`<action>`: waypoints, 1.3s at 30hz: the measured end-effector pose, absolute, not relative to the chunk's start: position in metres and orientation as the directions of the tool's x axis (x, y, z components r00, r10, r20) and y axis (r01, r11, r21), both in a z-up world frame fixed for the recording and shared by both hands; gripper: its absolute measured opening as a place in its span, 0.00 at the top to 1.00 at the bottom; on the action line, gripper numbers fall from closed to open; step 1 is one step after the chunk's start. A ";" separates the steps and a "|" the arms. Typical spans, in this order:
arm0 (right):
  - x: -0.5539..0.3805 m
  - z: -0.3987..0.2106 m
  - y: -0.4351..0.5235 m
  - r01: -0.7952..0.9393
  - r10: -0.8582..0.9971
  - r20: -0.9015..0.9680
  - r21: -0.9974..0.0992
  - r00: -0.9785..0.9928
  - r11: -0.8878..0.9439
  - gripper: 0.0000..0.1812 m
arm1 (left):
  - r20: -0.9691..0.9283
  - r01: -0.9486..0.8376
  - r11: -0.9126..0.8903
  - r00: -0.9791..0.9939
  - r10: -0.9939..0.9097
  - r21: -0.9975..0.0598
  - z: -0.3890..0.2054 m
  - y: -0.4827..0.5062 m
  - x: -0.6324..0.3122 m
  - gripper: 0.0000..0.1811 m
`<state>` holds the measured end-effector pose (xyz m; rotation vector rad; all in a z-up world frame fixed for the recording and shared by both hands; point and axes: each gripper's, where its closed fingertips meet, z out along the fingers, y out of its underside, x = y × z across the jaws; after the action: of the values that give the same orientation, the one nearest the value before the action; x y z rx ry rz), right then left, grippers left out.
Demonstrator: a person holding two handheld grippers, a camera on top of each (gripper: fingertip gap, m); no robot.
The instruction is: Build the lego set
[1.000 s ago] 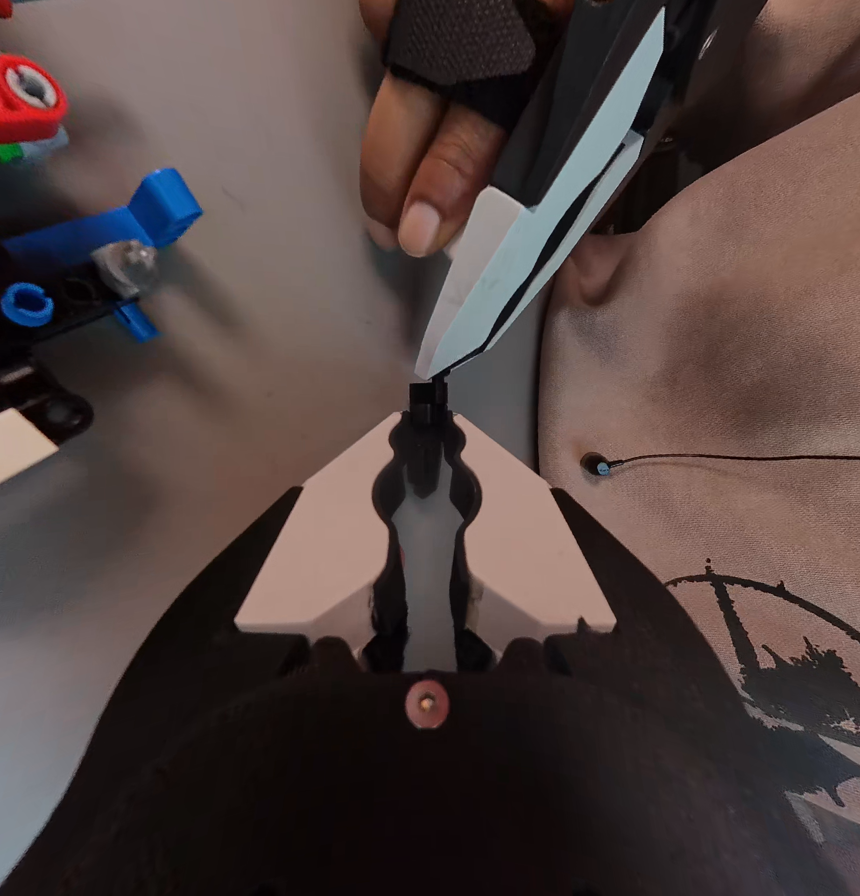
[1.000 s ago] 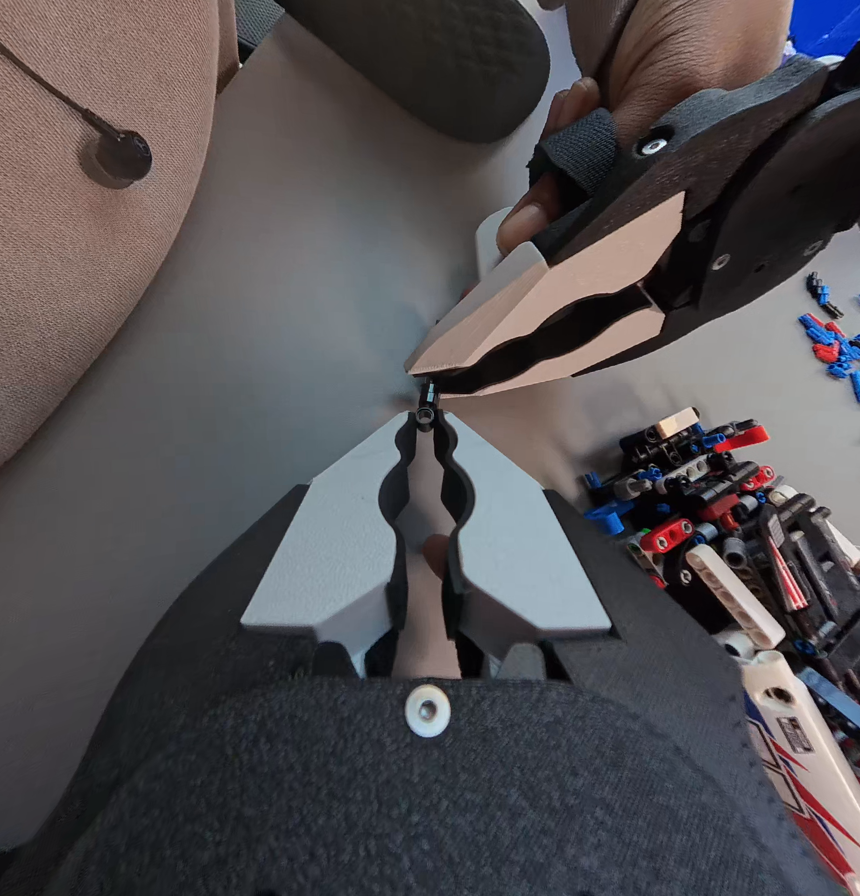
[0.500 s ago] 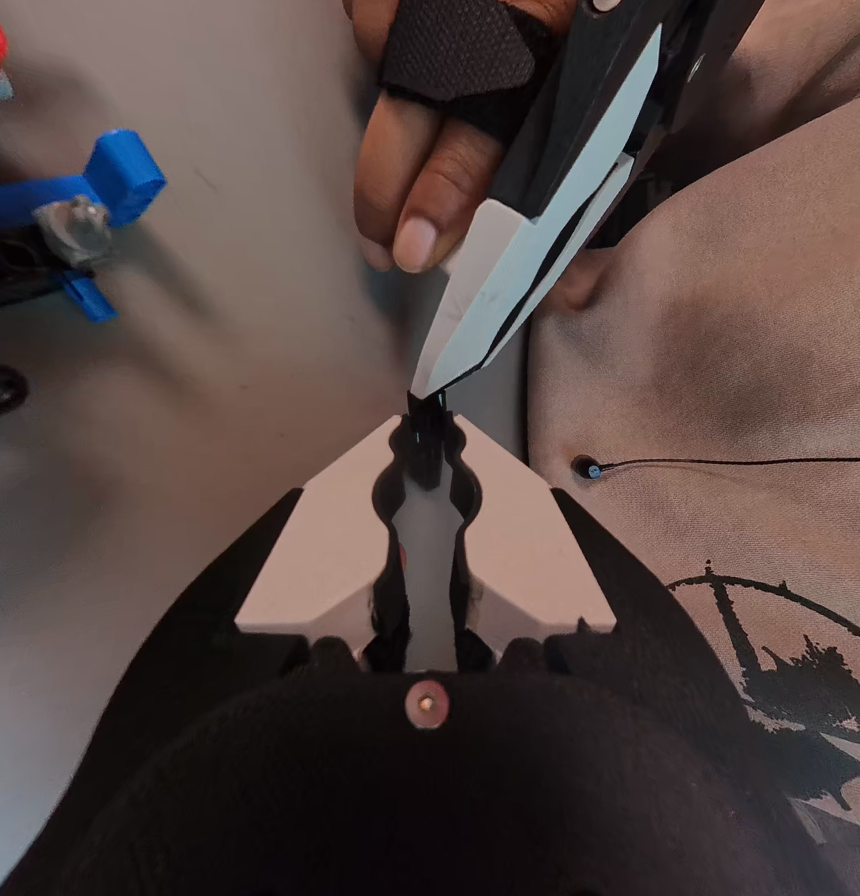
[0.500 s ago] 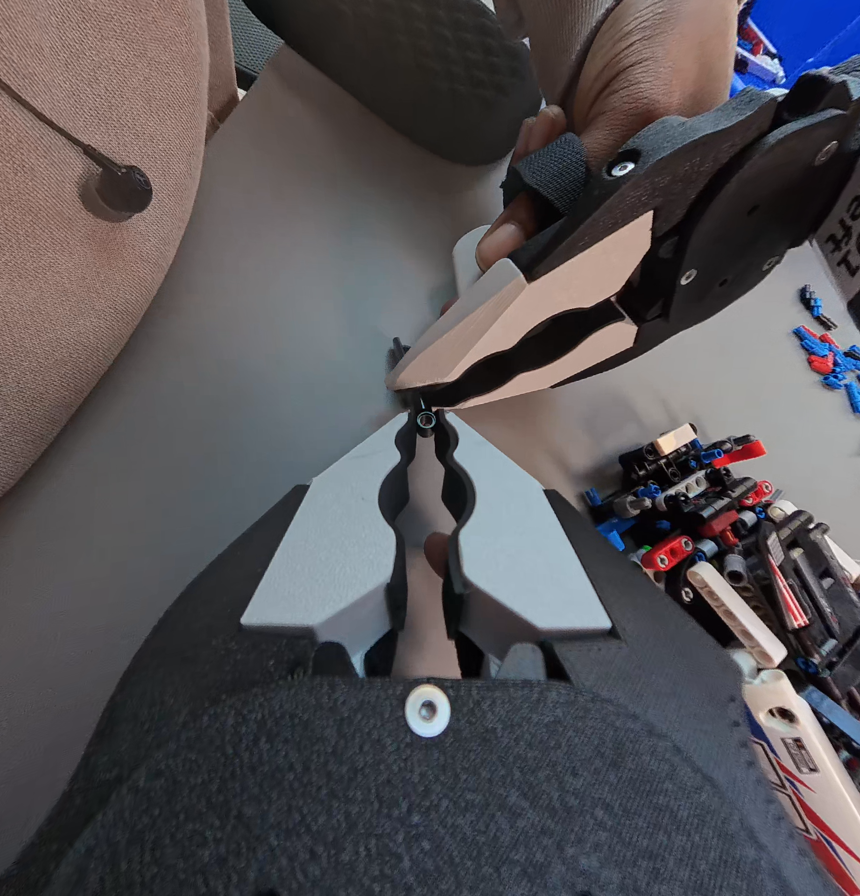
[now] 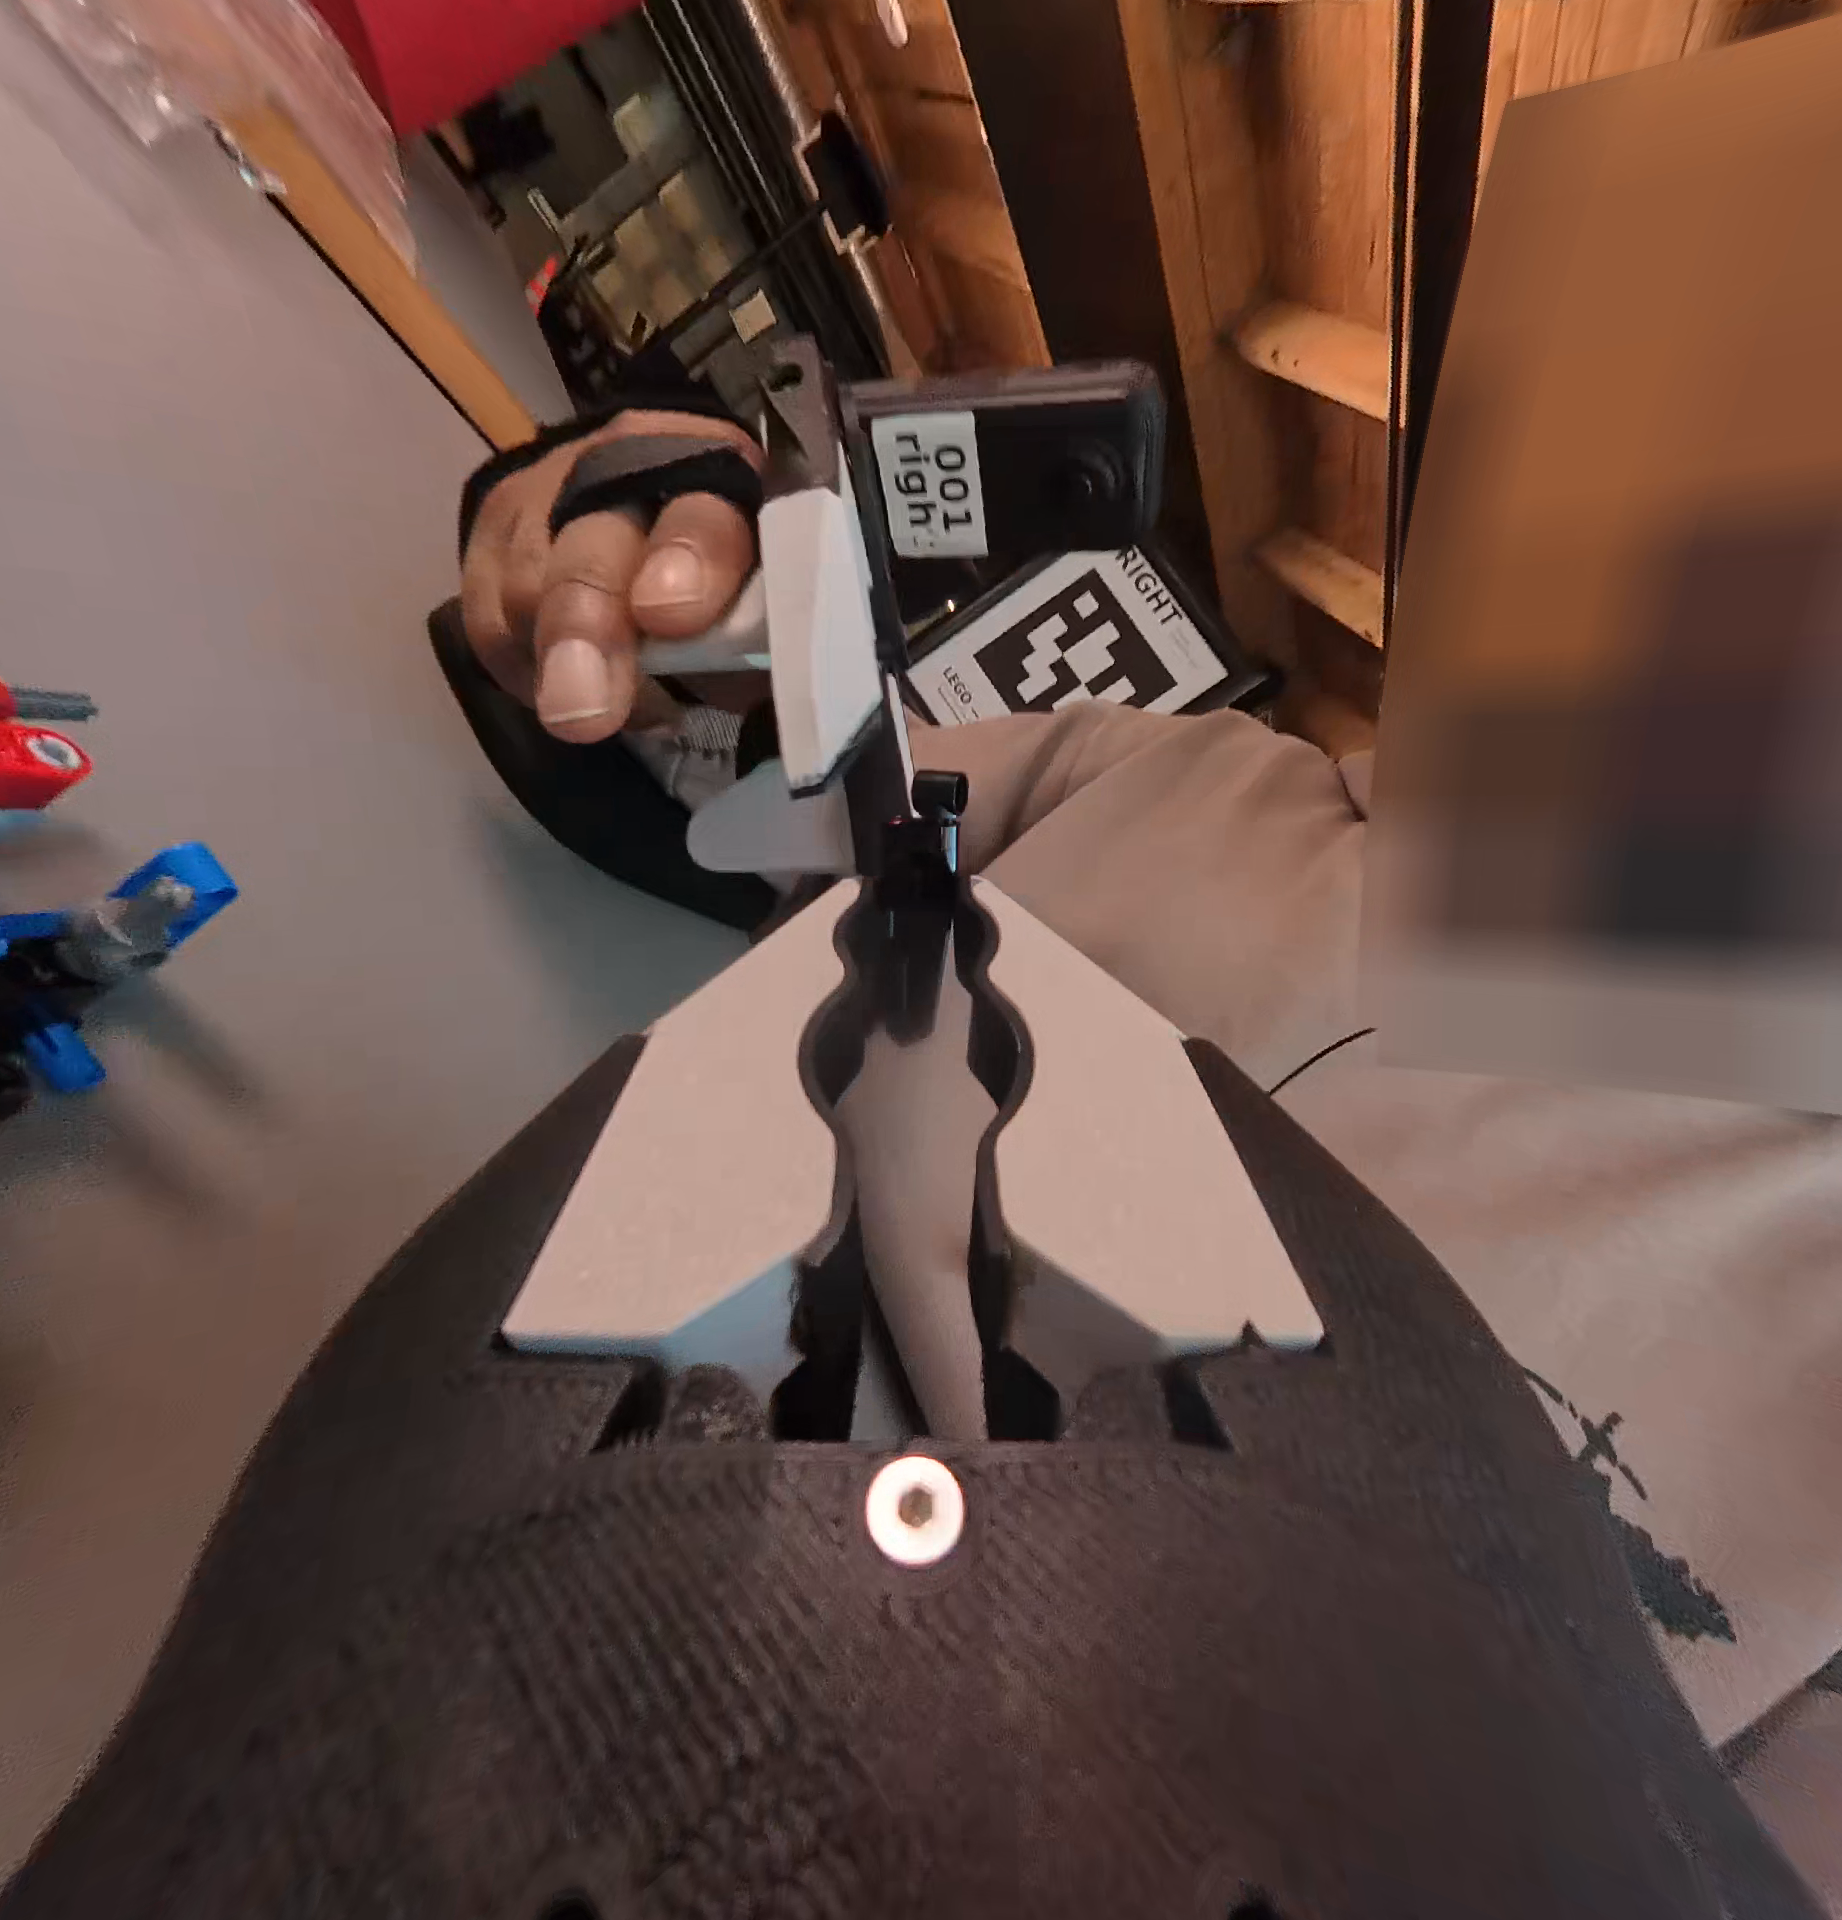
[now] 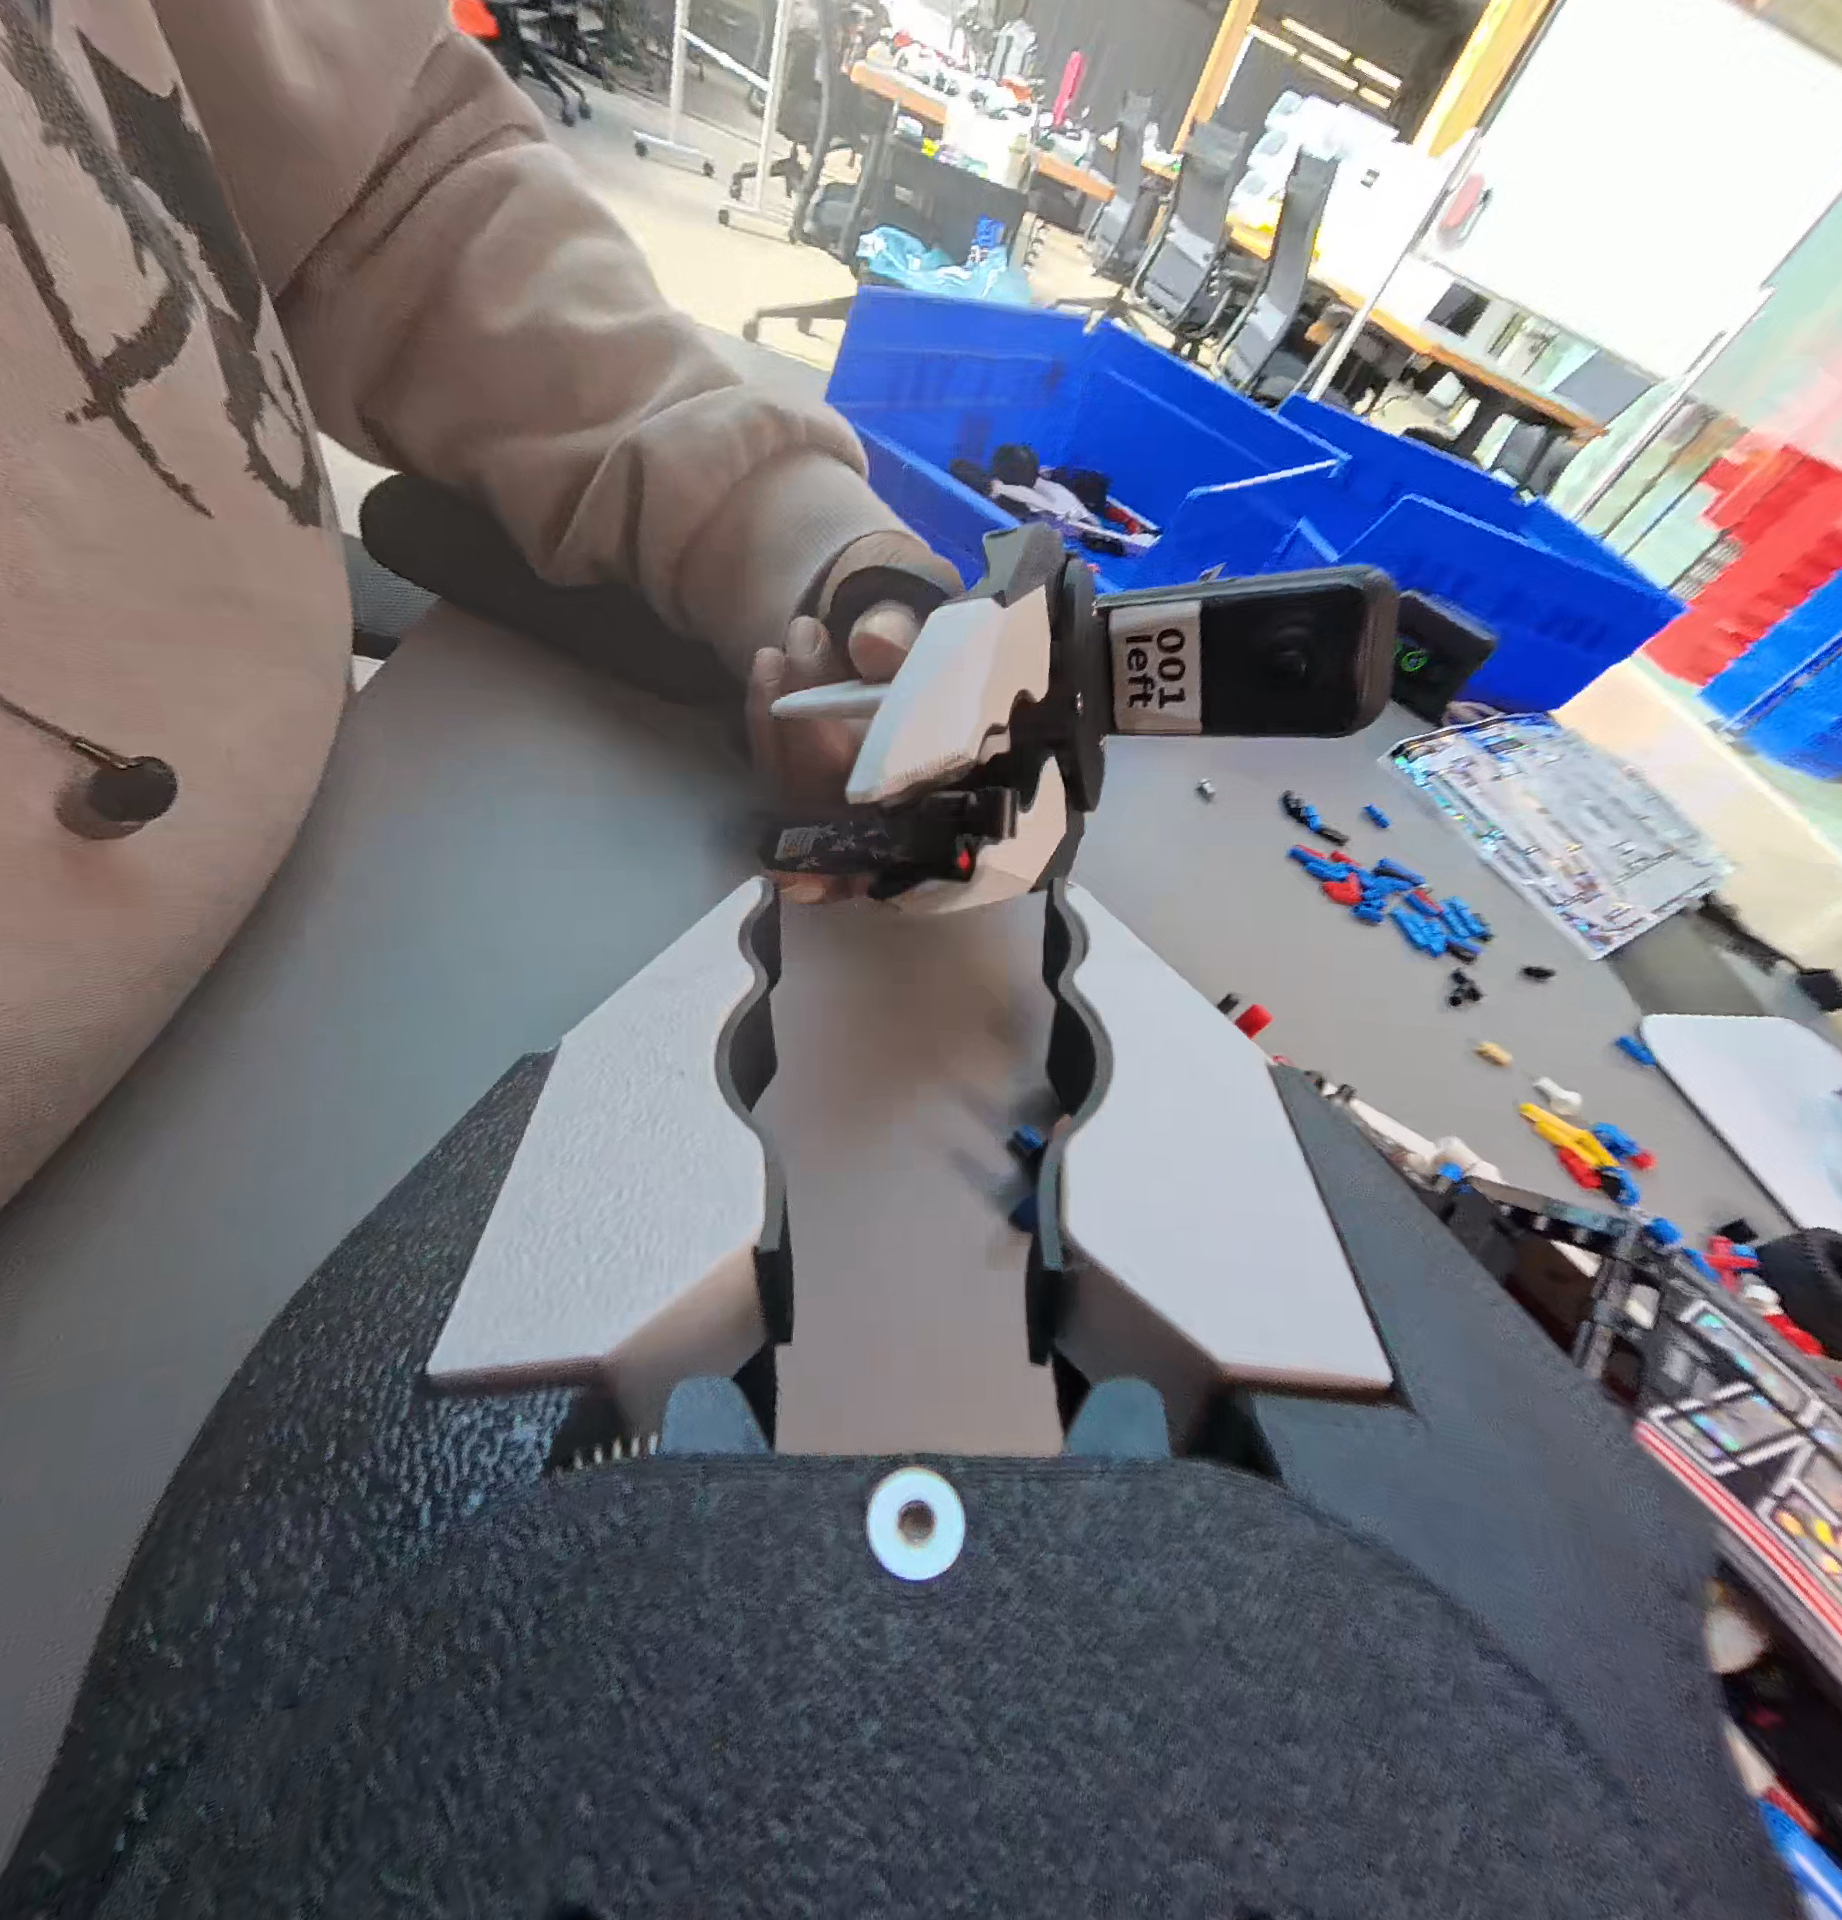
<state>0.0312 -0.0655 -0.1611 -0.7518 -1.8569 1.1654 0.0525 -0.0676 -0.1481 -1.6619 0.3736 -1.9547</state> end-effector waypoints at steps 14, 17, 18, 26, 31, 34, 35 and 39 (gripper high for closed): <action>0.010 -0.154 -0.060 0.084 0.778 0.540 -0.802 -0.320 0.591 0.66 | 0.864 0.330 -0.838 -0.113 -0.491 -0.434 -0.139 -0.051 0.048 0.94; 0.009 -0.159 -0.060 0.101 0.775 0.535 -0.798 -0.337 0.595 0.66 | 0.872 0.323 -0.845 -0.100 -0.479 -0.427 -0.144 -0.051 0.046 0.94; 0.009 -0.161 -0.060 0.104 0.774 0.531 -0.798 -0.343 0.594 0.66 | 0.875 0.318 -0.848 -0.098 -0.475 -0.425 -0.146 -0.051 0.047 0.94; 0.008 -0.168 -0.060 0.122 0.780 0.514 -0.802 -0.357 0.585 0.66 | 0.883 0.305 -0.855 -0.081 -0.463 -0.420 -0.152 -0.051 0.045 0.94; 0.009 -0.174 -0.059 0.141 0.770 0.531 -0.783 -0.355 0.606 0.67 | 0.892 0.303 -0.862 -0.069 -0.446 -0.408 -0.156 -0.050 0.045 0.94; 0.009 -0.176 -0.058 0.152 0.768 0.535 -0.777 -0.353 0.611 0.67 | 0.898 0.302 -0.867 -0.070 -0.435 -0.397 -0.158 -0.050 0.045 0.94; 0.009 -0.177 -0.058 0.156 0.768 0.535 -0.775 -0.352 0.612 0.67 | 0.898 0.301 -0.867 -0.067 -0.435 -0.397 -0.159 -0.050 0.045 0.94; 0.009 -0.178 -0.058 0.157 0.766 0.537 -0.773 -0.355 0.614 0.67 | 0.900 0.298 -0.870 -0.067 -0.430 -0.393 -0.161 -0.050 0.045 0.94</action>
<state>0.0086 -0.0581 -0.1783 -0.7407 -1.8528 0.7739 0.0452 -0.0502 -0.1606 -1.7309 0.1419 -1.9843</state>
